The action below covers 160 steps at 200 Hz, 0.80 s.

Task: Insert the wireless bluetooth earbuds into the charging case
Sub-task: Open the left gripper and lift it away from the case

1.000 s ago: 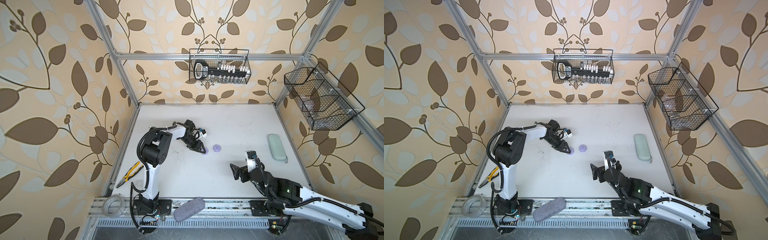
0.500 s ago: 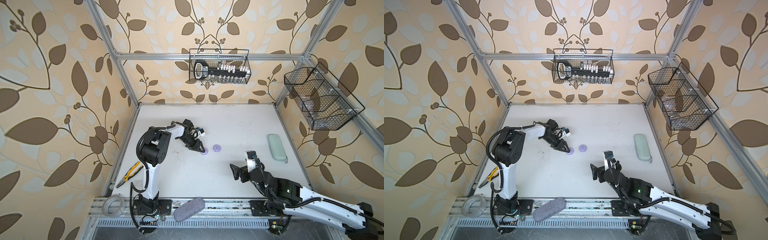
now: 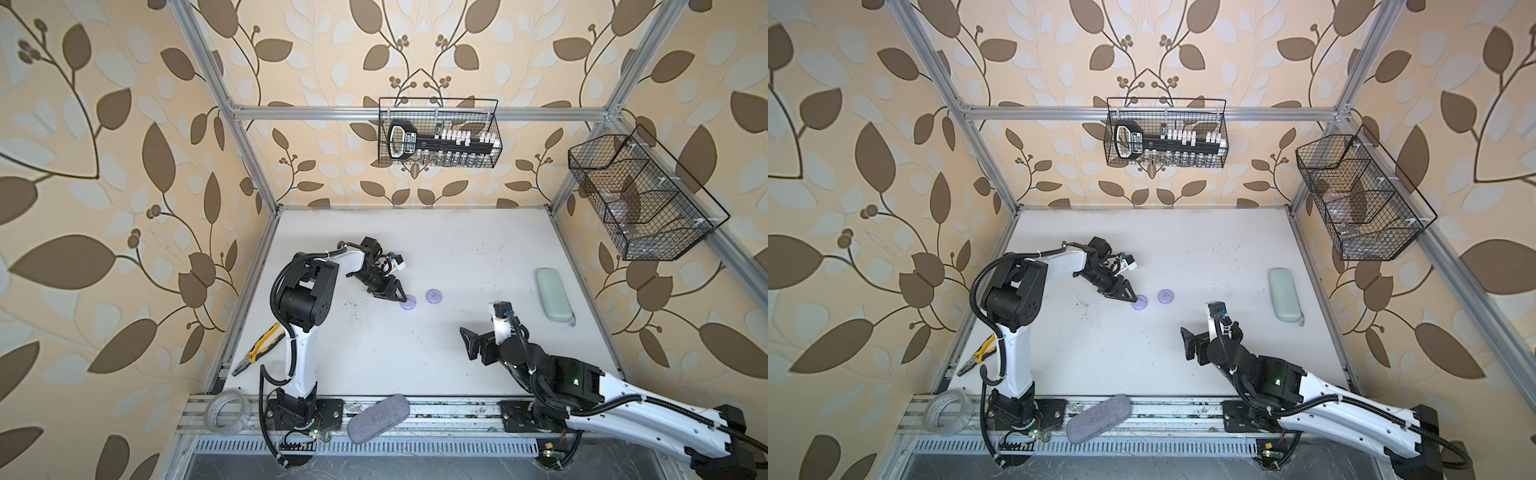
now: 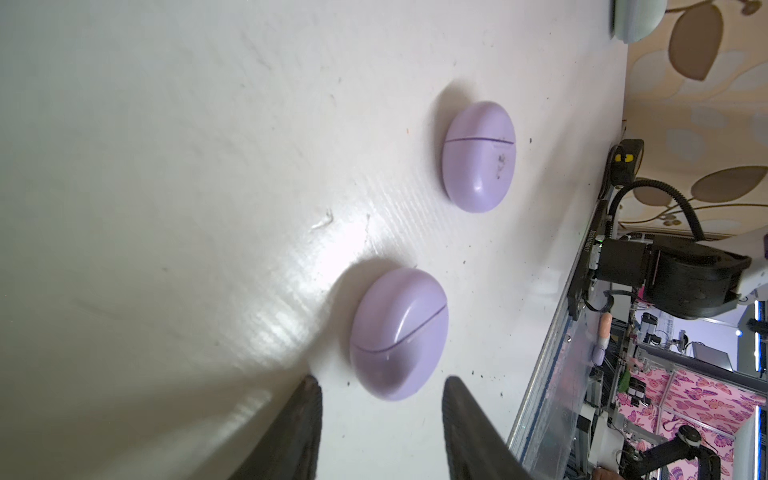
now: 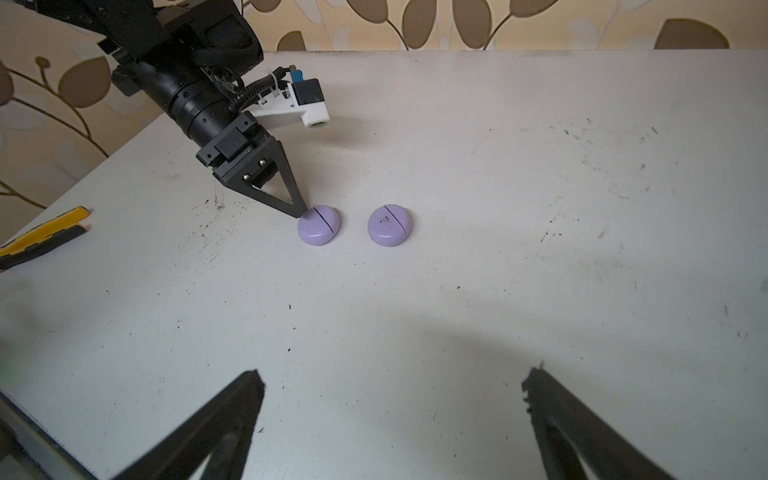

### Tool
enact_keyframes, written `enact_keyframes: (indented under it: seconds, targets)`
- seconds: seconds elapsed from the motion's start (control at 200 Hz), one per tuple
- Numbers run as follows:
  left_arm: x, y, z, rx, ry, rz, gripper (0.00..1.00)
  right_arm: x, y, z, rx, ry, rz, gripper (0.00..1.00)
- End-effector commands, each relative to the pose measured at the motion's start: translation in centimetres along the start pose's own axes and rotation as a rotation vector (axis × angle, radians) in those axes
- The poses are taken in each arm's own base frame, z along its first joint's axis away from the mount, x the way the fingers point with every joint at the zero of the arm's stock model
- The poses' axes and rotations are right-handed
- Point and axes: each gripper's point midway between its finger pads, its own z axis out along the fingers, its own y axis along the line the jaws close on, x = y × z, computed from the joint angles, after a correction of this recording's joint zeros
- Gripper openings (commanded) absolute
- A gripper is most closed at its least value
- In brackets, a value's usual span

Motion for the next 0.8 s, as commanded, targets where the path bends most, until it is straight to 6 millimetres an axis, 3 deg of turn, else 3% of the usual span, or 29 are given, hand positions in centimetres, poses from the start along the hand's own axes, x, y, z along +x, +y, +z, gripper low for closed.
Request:
enact_keyframes:
  seconds: [0.0, 0.245, 0.31, 0.41, 0.795]
  targets:
    - [-0.4, -0.3, -1.7, -0.012, -0.014, -0.003, 0.48, 0.1, -0.3, 0.1, 0.021, -0.008, -0.015, 1.00]
    - [0.2, -0.5, -3.5, -0.019, -0.035, 0.019, 0.57, 0.1, -0.4, 0.1, 0.026, -0.009, -0.013, 1.00]
    - [0.4, -0.3, -4.0, -0.038, -0.040, 0.019, 0.72, 0.0, -0.4, 0.1, 0.028, -0.010, -0.011, 1.00]
    - [0.7, -0.2, -5.0, -0.051, -0.062, 0.026, 0.74, 0.1, -0.5, 0.1, 0.033, -0.008, -0.012, 1.00]
    - [1.1, 0.0, -11.3, -0.131, -0.224, 0.041, 0.97, 0.0, -1.7, 0.7, 0.067, 0.025, 0.028, 1.00]
